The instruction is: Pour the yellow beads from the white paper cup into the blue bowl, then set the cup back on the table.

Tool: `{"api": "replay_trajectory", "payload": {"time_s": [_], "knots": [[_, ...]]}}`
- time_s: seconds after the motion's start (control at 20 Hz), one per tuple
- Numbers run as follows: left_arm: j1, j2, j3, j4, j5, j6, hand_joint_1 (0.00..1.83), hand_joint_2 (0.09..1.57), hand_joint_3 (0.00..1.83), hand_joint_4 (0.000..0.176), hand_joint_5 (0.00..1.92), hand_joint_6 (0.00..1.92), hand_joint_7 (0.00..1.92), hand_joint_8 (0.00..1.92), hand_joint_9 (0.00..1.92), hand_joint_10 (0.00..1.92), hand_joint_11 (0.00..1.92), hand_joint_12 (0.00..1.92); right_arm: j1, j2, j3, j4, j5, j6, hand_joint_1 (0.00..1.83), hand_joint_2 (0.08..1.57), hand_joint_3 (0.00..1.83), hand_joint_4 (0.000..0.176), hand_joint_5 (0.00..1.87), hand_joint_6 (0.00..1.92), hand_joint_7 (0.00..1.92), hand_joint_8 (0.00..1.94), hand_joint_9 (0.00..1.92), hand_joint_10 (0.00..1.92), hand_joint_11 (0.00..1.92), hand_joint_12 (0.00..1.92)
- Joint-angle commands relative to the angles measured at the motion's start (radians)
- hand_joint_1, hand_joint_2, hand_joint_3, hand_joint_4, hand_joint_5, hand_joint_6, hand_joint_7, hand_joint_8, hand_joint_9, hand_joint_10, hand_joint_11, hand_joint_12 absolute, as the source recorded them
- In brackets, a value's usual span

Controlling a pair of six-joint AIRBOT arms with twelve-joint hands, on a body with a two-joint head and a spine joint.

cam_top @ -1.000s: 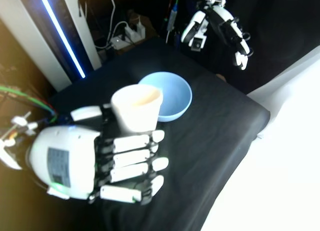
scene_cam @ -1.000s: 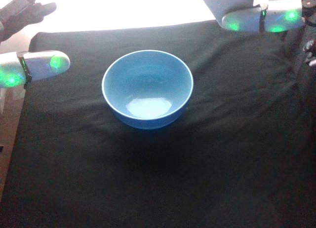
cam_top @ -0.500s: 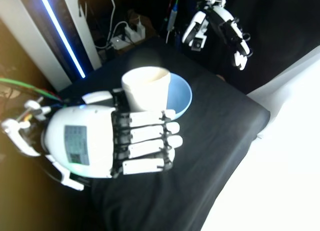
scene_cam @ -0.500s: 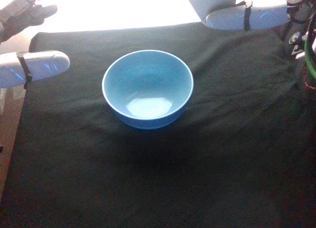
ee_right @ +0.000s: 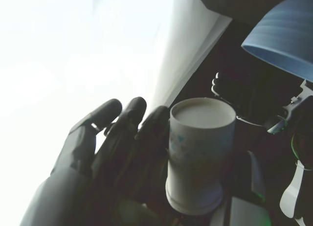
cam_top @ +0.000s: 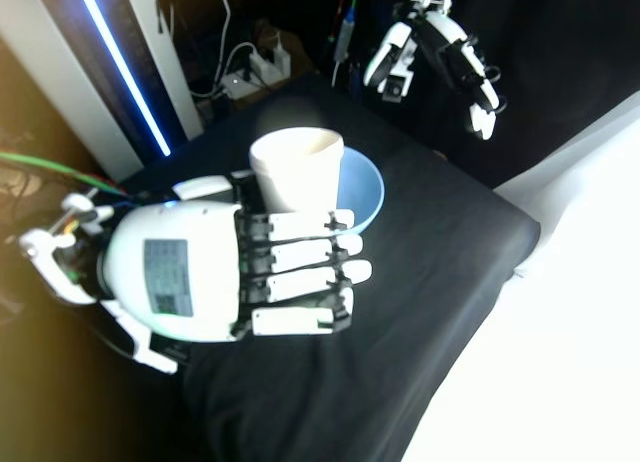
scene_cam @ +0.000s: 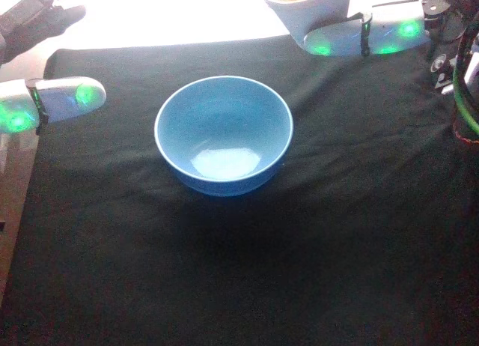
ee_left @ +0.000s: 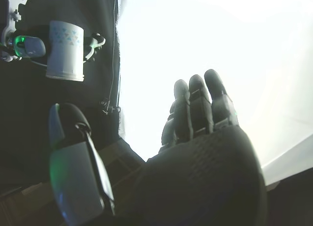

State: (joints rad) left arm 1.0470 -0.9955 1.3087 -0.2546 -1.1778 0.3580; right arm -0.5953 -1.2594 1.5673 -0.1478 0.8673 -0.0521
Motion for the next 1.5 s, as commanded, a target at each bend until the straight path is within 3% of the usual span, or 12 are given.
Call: {"api": "replay_trajectory", "payload": {"time_s": [0.0,0.05,0.15,0.3,0.5,0.55,0.9,1.05,1.15,1.25,1.35,1.45], "knots": [[-0.006,-0.005,0.007,-0.018,-0.124,-0.012,0.69,0.84,0.00,0.003,0.07,0.00,0.34,0.00,0.26,0.00,0.01,0.63,0.025,-0.003,0.001,0.021,0.115,0.009,1.21,0.98,0.00,0.000,1.36,0.28,0.37,1.56,0.26,1.86,0.41,1.91],[-0.005,-0.005,0.007,-0.018,-0.124,-0.012,0.69,0.84,0.00,0.000,0.08,0.00,0.34,0.00,0.26,0.00,0.02,0.63,0.032,-0.005,0.001,0.007,0.107,0.009,1.21,0.98,0.00,0.000,1.37,0.26,0.32,1.67,0.22,1.91,0.39,1.92],[-0.004,-0.005,0.006,-0.018,-0.126,-0.012,0.68,0.84,0.00,0.008,0.08,0.00,0.33,0.00,0.27,0.00,0.03,0.64,0.051,-0.006,0.001,-0.022,0.092,0.009,1.21,0.98,0.00,0.000,1.38,0.24,0.59,1.16,0.33,1.46,0.11,1.89],[-0.004,-0.006,0.006,-0.018,-0.126,-0.014,0.66,0.84,0.00,0.010,0.08,0.00,0.32,0.00,0.26,0.00,0.02,0.64,0.061,-0.015,0.001,-0.042,0.085,0.009,1.21,0.97,0.00,0.000,1.42,0.17,0.79,0.24,0.41,0.54,0.00,1.38],[-0.003,-0.005,0.006,-0.018,-0.127,-0.014,0.67,0.84,0.00,0.016,0.08,0.00,0.30,0.00,0.24,0.00,0.01,0.64,0.071,-0.026,0.001,-0.074,0.068,0.009,1.21,0.99,0.00,0.000,1.30,0.40,0.81,0.00,0.50,0.07,0.00,1.10],[-0.002,-0.005,0.006,-0.018,-0.127,-0.014,0.67,0.83,0.00,0.027,0.09,0.00,0.30,0.00,0.24,0.00,0.01,0.64,0.075,-0.029,0.001,-0.081,0.064,0.009,1.21,1.00,0.00,0.000,1.26,0.48,0.80,0.00,0.50,0.03,0.00,1.03],[0.000,-0.006,0.005,-0.018,-0.127,-0.016,0.67,0.84,0.00,0.013,0.09,0.00,0.32,0.00,0.24,0.00,0.00,0.62,0.084,-0.043,0.002,-0.139,0.029,0.009,1.21,0.99,0.00,0.000,1.32,0.36,0.90,0.01,0.57,0.02,0.00,0.99],[0.003,-0.006,0.005,-0.018,-0.126,-0.016,0.66,0.83,0.00,0.015,0.11,0.01,0.32,0.00,0.25,0.01,0.01,0.62,0.103,-0.044,0.004,-0.196,-0.012,0.009,1.21,0.99,0.00,0.000,1.30,0.40,1.00,0.01,0.47,0.01,0.00,0.67],[0.007,-0.006,0.005,-0.018,-0.127,-0.016,0.66,0.83,0.00,0.021,0.10,0.00,0.31,0.00,0.26,0.01,0.00,0.61,0.143,-0.044,0.004,-0.283,-0.070,0.009,1.27,1.04,0.01,0.000,1.26,0.60,1.00,0.78,0.42,0.01,0.00,0.10],[0.010,-0.006,0.005,-0.018,-0.127,-0.016,0.67,0.82,0.00,0.023,0.10,0.00,0.32,0.00,0.26,0.01,0.00,0.61,0.173,-0.044,0.002,-0.358,-0.117,0.009,1.21,1.01,0.00,0.000,1.23,0.54,1.00,0.13,0.44,0.01,0.03,0.18],[0.010,-0.006,0.005,-0.018,-0.127,-0.016,0.65,0.82,0.00,0.028,0.10,0.00,0.33,0.01,0.26,0.01,0.01,0.61,0.182,-0.044,0.002,-0.397,-0.144,0.009,1.21,1.00,0.00,0.000,1.28,0.46,1.04,0.01,0.49,0.01,0.00,0.44],[0.011,-0.006,0.006,-0.018,-0.125,-0.016,0.65,0.82,0.00,0.024,0.10,0.00,0.34,0.01,0.26,0.01,0.01,0.60,0.187,-0.044,0.002,-0.435,-0.170,0.009,1.20,0.98,0.00,0.000,1.34,0.33,0.90,0.00,0.41,0.00,0.00,0.36]]}}
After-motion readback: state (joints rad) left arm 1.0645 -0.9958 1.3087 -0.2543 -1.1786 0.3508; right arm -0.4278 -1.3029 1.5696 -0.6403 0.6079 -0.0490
